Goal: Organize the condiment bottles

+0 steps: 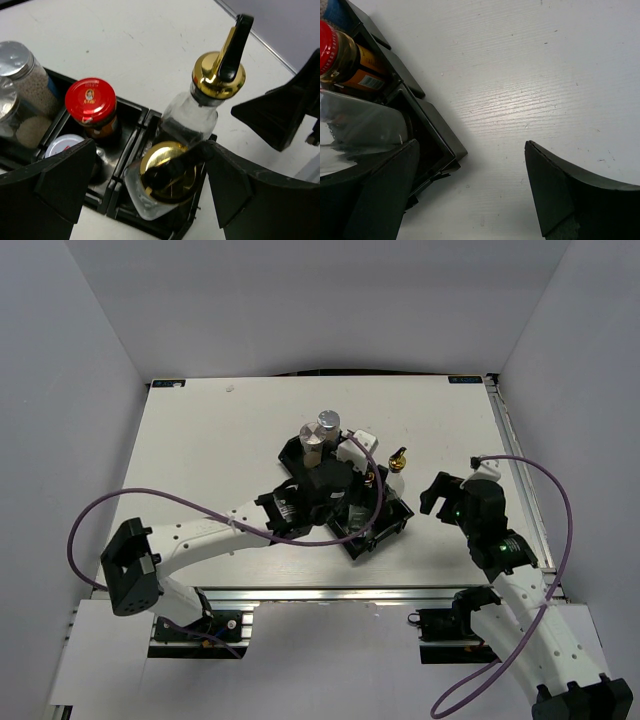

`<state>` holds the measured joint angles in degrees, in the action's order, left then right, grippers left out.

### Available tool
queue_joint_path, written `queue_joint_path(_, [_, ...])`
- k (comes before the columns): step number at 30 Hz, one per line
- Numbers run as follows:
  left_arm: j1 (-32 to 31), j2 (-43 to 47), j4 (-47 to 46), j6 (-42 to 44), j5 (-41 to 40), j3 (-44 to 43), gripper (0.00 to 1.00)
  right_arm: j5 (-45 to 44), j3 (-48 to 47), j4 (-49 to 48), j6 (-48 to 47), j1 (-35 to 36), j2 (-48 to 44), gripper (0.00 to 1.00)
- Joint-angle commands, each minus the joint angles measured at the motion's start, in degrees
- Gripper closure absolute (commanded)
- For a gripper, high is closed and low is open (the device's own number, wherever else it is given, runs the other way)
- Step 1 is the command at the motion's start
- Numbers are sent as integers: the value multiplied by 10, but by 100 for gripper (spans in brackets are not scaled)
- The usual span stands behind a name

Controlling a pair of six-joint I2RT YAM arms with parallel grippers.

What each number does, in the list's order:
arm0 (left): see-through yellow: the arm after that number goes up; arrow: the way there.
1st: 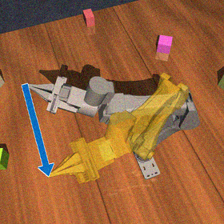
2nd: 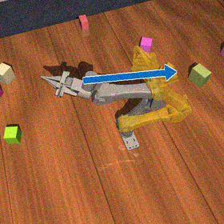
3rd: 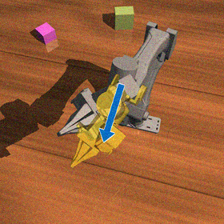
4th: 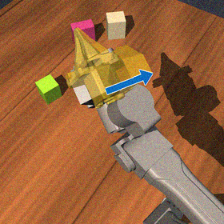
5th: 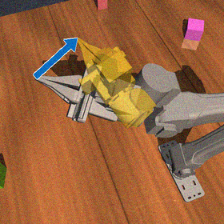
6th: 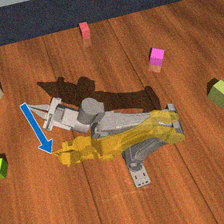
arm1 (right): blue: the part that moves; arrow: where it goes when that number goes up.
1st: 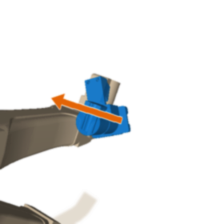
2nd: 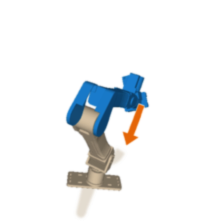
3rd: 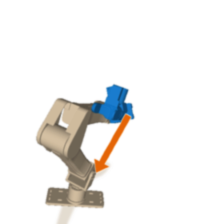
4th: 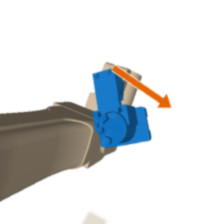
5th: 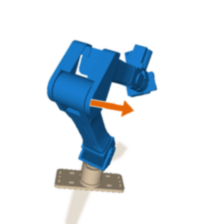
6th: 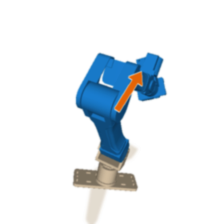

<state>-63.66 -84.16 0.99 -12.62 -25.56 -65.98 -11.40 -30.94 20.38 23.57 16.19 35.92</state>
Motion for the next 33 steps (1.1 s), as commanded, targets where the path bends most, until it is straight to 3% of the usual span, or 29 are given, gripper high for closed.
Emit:
queue_joint_path(1, [0, 56, 73, -29, 17, -23, 2, -1, -1, -22, -8, -2, 7, 11])
queue_joint_path(8, [0, 160, 175, -82, 11, 28, 2, -21, -10, -21, -11, -2, 21, 11])
queue_joint_path(12, [15, 239, 235, -157, -105, 66, 2, -37, -13, -17, -9, -3, 21, 11])
queue_joint_path(15, [78, 284, 291, -183, -167, 69, 2, -65, -19, -13, 0, -3, 26, 11])
queue_joint_path(18, [186, 353, 259, -167, -182, 99, 2, -103, -22, -27, 10, -5, 41, 11])
queue_joint_path(19, [247, 362, 250, -160, -183, 100, 2, -135, -25, -32, 14, -6, 48, 11])
queue_joint_path(21, [307, 364, 232, -166, -187, 92, 2, -160, -39, -35, 27, -5, 64, 11])
queue_joint_path(22, [377, 357, 219, -160, -162, 92, 2, -169, -43, -39, 26, -5, 69, 11])
queue_joint_path(24, [460, 307, 192, -160, -57, 87, 2, -180, -64, -42, 24, -6, 83, 11])
queue_joint_path(25, [554, 284, 190, -168, -22, 81, 2, -188, -71, -40, 20, -6, 86, 11])
queue_joint_path(26, [598, 240, 169, -178, 59, 87, 2, -198, -77, -33, 18, -6, 89, 11])
queue_joint_path(28, [713, 209, 133, -204, 132, 100, 2, -222, -94, -24, 21, -6, 93, 10])
queue_joint_path(29, [733, 196, 105, -212, 173, 113, 2, -226, -97, -18, 18, -6, 91, 11])
queue_joint_path(33, [752, 217, 73, -203, 150, 133, 2, -245, -94, -20, 24, -6, 64, 11])
